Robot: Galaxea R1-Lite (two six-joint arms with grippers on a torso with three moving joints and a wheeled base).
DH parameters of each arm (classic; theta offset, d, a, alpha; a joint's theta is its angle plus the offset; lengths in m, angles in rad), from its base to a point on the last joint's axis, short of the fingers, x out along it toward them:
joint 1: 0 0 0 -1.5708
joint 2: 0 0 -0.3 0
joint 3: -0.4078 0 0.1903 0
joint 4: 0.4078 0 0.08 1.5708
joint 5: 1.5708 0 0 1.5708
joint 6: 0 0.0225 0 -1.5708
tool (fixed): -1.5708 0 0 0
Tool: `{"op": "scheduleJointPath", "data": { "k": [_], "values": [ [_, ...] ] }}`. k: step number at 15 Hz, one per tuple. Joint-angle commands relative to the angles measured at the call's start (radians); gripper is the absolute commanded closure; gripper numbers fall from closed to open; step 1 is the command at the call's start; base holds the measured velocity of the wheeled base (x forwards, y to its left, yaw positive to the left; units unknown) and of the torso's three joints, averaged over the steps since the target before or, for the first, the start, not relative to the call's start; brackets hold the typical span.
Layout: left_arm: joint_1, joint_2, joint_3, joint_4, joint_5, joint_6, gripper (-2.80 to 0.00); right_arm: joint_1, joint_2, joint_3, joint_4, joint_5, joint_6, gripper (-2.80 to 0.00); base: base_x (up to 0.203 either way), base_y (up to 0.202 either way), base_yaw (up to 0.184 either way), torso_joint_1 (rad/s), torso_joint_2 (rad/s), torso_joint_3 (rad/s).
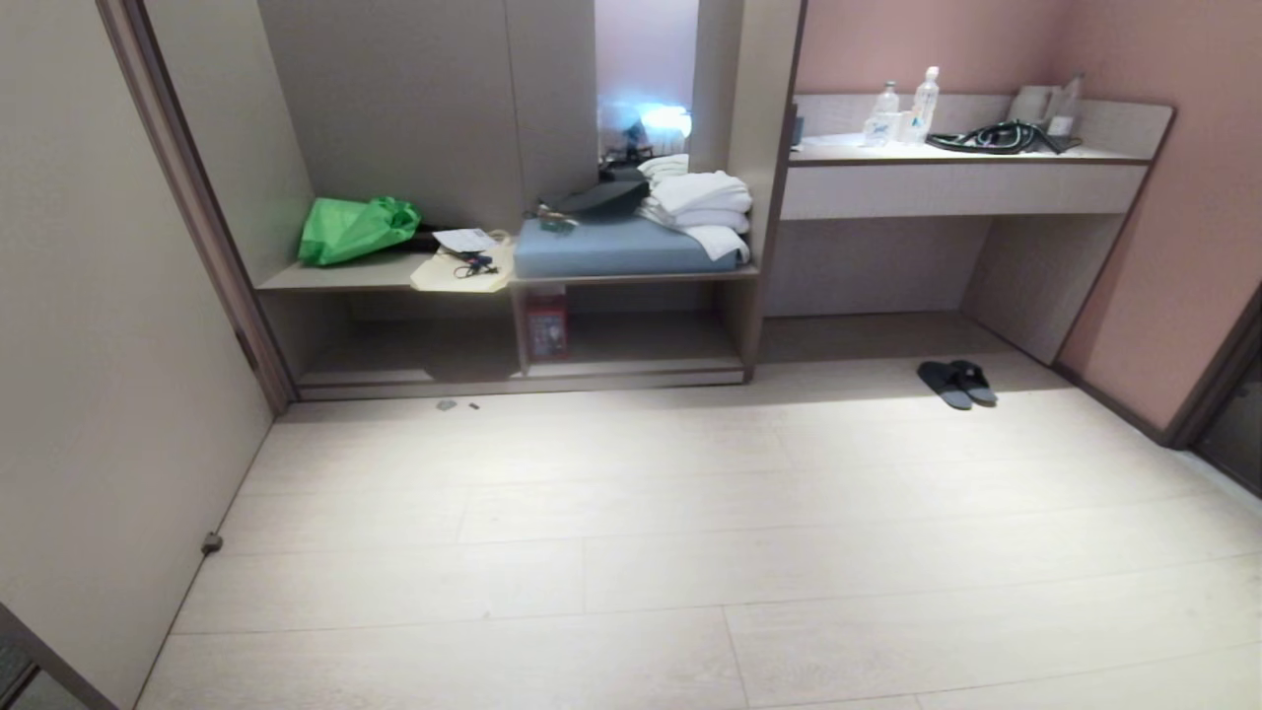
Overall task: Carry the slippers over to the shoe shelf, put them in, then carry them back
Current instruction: Pick up the slippers on the floor
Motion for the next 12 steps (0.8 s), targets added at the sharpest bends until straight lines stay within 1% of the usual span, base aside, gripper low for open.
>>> {"op": "scheduleJointPath", "data": {
  "k": [1,12],
  "values": [
    [0.000,0.001,0.000,-0.001,0.000,0.000,0.00,0.000,0.001,0.000,0.000,0.000,0.000,0.00,0.000,0.000,0.000,0.000,0.00,0.000],
    [0.000,0.001,0.000,-0.001,0.000,0.000,0.00,0.000,0.001,0.000,0.000,0.000,0.000,0.00,0.000,0.000,0.000,0.000,0.00,0.000]
  ]
}}
